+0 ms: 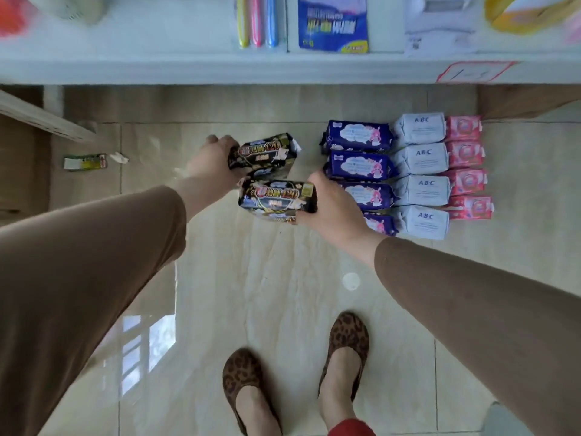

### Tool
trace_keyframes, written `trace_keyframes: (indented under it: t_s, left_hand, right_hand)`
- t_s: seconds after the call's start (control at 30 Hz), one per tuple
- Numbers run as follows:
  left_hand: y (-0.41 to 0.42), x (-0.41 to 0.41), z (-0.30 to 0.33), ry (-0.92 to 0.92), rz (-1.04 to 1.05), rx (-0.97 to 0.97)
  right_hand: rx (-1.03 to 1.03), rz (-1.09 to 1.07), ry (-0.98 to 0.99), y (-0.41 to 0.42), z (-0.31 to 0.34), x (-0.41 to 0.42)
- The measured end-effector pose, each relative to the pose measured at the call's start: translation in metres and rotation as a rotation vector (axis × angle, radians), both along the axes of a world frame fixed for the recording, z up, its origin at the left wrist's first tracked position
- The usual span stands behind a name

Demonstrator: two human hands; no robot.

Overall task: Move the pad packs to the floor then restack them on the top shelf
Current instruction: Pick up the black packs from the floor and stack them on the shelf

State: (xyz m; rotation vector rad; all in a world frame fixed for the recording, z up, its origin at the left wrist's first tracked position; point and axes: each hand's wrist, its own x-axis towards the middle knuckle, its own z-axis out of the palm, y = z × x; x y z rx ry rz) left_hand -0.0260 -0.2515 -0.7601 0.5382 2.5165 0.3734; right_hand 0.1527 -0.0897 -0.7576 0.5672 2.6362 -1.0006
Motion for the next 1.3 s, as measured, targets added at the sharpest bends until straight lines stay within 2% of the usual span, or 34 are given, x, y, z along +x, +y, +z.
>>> trace_keyframes:
  t_s: [0.17,0.33,0.43,0.53,0.7,0.87,1.03,1.3]
  left_hand:
    - [-0.043,0.019,0.142,-0.022,0.018,0.07]
    - [-0.058,0.027,0.319,0.013,0.022,0.159]
    - [-0.059,0.029,0.431,0.021,0.021,0.234]
    - [-0.06,0.034,0.53,0.044,0.01,0.312]
    - [-0.05,0.036,0.648,0.109,-0.008,0.421]
    - [-0.009,0.004,0.716,0.204,-0.067,0.498]
    - [0.069,-0.046,0.767,0.287,-0.085,0.548]
    - [0.163,-0.129,0.788,0.391,-0.141,0.441]
  right_hand:
    - [-0.226,-0.175,0.023,0.005,0.142,0.03]
    - [-0.51,-0.375,0.034,0.017,0.314,0.038]
    - [-0.56,-0.408,0.082,0.029,0.415,0.038]
    - [-0.525,-0.356,0.167,0.036,0.512,0.037]
    - [-0.541,-0.294,0.302,0.049,0.646,0.036]
    - [-0.56,-0.264,0.455,0.088,0.714,0.013]
    - [-0.593,-0.261,0.58,0.154,0.745,-0.033]
    - [-0.565,-0.196,0.564,0.225,0.758,-0.112]
